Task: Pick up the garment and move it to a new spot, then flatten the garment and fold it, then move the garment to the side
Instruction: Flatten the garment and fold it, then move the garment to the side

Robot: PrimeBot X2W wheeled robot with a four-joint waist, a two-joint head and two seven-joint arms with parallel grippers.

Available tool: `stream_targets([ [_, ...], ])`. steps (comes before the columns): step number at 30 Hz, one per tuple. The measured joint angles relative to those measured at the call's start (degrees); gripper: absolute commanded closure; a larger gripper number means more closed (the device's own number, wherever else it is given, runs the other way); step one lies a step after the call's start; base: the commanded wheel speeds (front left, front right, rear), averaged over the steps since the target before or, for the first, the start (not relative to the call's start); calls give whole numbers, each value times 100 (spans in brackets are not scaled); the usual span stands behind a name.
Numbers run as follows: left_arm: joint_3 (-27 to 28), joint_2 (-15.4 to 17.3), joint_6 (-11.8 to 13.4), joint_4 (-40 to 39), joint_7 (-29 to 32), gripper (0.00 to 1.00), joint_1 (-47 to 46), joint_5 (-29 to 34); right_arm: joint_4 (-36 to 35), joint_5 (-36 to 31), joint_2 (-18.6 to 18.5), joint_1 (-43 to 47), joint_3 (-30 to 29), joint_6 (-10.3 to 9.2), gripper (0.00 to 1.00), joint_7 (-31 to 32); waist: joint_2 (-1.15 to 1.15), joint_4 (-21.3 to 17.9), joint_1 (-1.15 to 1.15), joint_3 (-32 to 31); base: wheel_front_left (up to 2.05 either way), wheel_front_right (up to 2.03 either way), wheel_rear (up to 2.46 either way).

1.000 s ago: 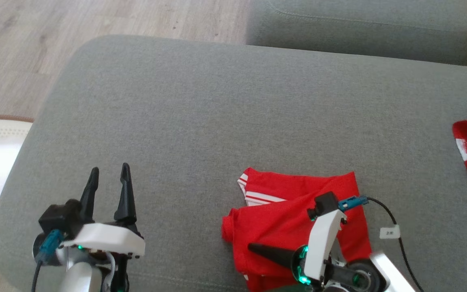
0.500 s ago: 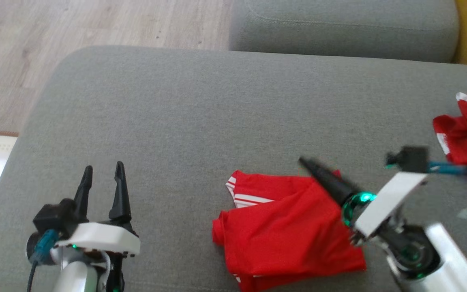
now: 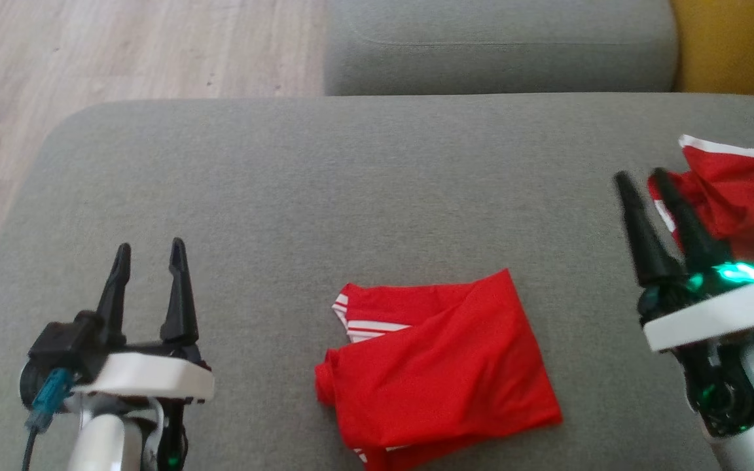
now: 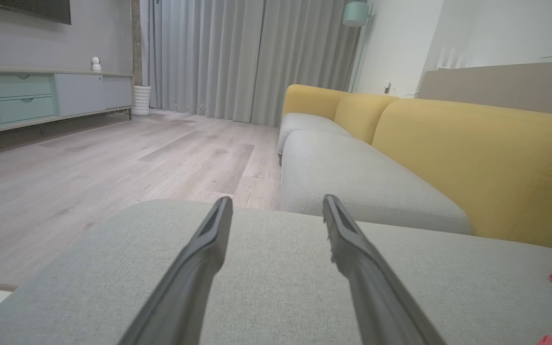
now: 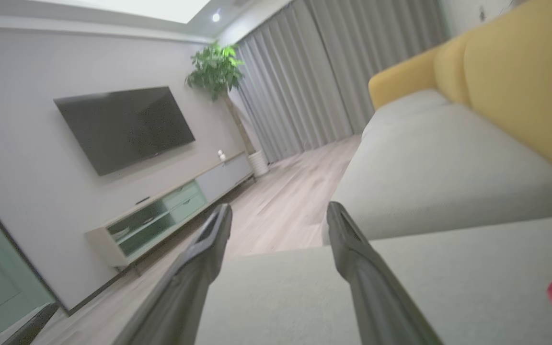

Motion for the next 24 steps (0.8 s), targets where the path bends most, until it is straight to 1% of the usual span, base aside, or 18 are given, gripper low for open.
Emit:
stream_targets([
  [2, 29, -1, -10, -80, 0, 0, 33, 26, 105, -278, 38, 76, -144, 0, 0, -419, 0, -84, 0, -16, 0, 0, 0],
  [4, 96, -1, -10, -136, 0, 0, 108, 51, 291, -812, 20, 169, -181, 0, 0, -720, 0, -165, 0, -28, 0, 0, 0],
  [5, 121, -1, -12, -136, 0, 0, 147, 52, 369, -913, 69, 243, -255, 0, 0, -834, 0, -201, 0, -32, 0, 0, 0],
  [9, 149, -1, -15, -153, 0, 0, 300, 57, 661, -1791, 169, 500, -377, 0, 0, -1039, 0, -306, 0, -39, 0, 0, 0],
  [13, 151, -1, -15, -166, 0, 0, 357, 105, 925, -2427, 452, 621, -662, 0, 0, -1112, 0, -343, 0, -31, 0, 0, 0],
  [17, 153, -1, -45, -162, 0, 0, 356, 158, 1123, -2765, 654, 709, -732, 0, 0, -1146, 0, -326, 0, -24, 0, 0, 0],
  [24, 154, -1, -98, -127, 0, 0, 351, 207, 1273, -2989, 737, 705, -828, 0, 0, -1151, 0, -302, 0, -37, 0, 0, 0],
])
